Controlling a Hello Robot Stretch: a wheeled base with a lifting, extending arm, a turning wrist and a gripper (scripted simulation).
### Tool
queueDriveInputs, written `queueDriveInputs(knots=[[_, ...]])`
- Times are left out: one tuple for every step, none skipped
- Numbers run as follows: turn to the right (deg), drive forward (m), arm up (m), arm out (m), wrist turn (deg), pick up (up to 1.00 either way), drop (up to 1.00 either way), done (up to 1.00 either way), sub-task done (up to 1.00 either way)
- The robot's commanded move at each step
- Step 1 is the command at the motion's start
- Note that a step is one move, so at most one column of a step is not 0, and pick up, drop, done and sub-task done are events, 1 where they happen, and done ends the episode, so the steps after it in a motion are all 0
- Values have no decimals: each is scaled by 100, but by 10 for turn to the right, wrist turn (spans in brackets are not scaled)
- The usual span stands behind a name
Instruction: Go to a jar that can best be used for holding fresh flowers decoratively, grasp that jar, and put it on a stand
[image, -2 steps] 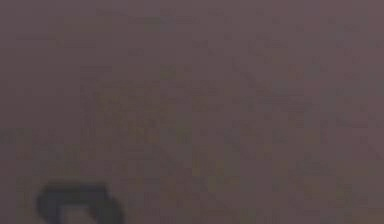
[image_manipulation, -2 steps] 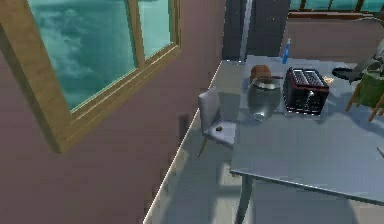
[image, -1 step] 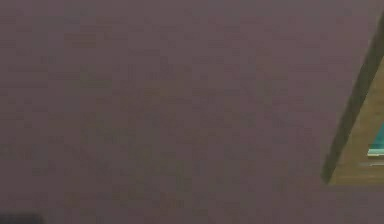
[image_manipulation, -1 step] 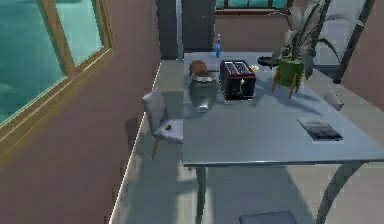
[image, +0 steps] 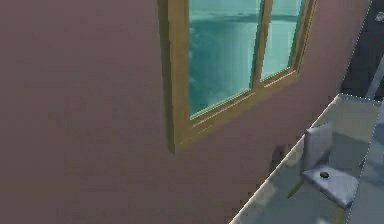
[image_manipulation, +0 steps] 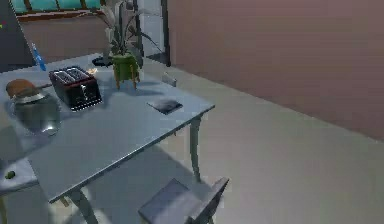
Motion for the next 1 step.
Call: queueDriveInputs(knots=[[270,0,0,0,0,0,0,0,0]])
